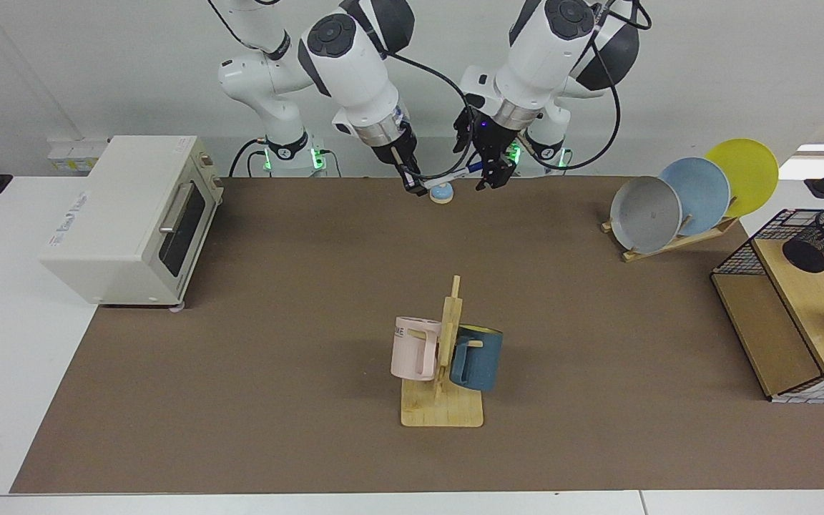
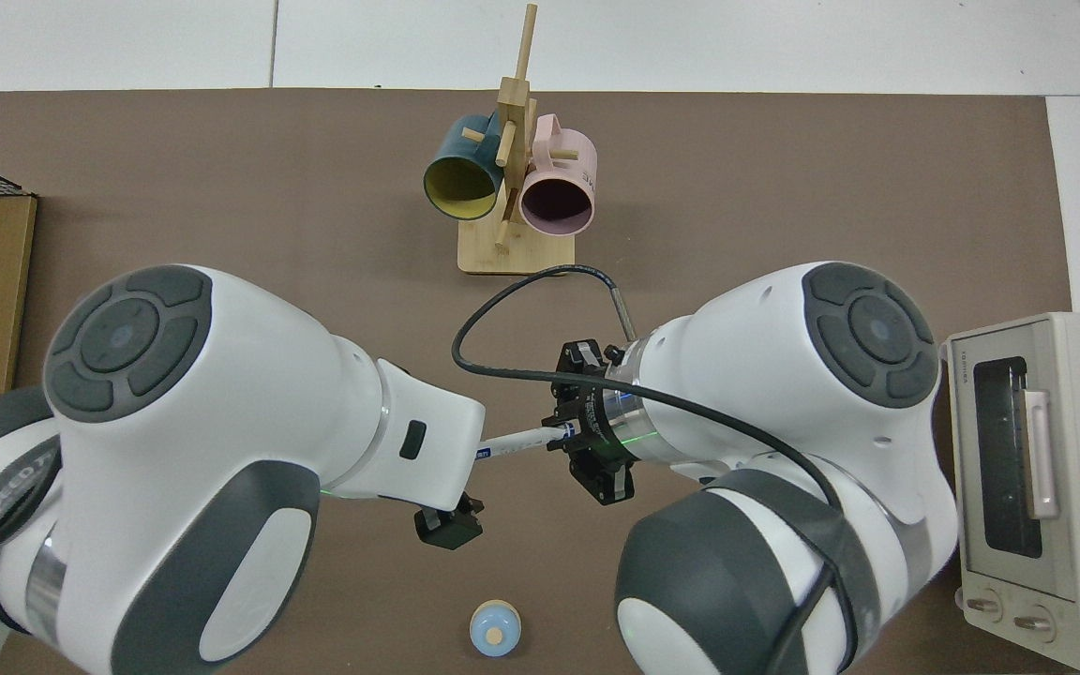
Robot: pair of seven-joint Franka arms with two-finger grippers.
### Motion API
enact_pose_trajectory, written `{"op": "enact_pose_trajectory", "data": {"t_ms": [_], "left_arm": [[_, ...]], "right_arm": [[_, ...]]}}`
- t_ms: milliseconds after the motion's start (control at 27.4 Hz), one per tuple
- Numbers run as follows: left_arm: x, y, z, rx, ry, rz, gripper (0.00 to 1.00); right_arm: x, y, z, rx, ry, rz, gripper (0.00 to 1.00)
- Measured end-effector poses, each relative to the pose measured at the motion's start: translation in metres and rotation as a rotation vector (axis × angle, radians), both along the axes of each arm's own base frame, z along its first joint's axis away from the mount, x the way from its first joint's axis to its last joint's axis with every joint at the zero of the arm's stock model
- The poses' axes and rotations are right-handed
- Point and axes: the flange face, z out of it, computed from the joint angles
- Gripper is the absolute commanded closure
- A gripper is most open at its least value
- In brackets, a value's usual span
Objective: Put markers into pen holder
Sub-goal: 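Close the left gripper on the marker's free end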
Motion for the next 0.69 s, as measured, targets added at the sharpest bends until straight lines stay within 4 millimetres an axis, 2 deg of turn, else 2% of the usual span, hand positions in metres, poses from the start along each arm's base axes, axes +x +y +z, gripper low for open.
{"op": "enact_pose_trajectory", "data": {"t_ms": [146, 219, 255, 292, 657, 693], "left_arm": [[-0.0020, 0.0007, -0.0007, 0.003, 0.001, 0.000, 0.77], [-0.0026, 0.0010, -0.0011, 0.004, 0.002, 0.000, 0.93], [-0.0028, 0.0011, -0.0013, 0.004, 0.002, 0.001, 0.97], [-0.0030, 0.0013, -0.0015, 0.004, 0.002, 0.001, 1.00], [-0.0040, 0.0032, 0.0000, 0.000, 0.001, 0.001, 1.00], [-0.0040, 0.0032, 0.0001, 0.000, 0.001, 0.001, 1.00]], "right_arm": [[-0.0013, 0.0022, 0.0002, 0.002, 0.001, 0.004, 1.00], [-0.0021, 0.0033, 0.0002, 0.002, 0.001, 0.006, 1.00], [-0.0025, 0.0040, 0.0002, 0.002, 0.001, 0.007, 1.00], [-0.0028, 0.0045, 0.0003, 0.002, 0.001, 0.008, 1.00], [-0.0033, 0.0064, 0.0002, 0.003, -0.002, 0.013, 1.00], [-0.0033, 0.0064, 0.0002, 0.003, -0.002, 0.013, 0.90]]}}
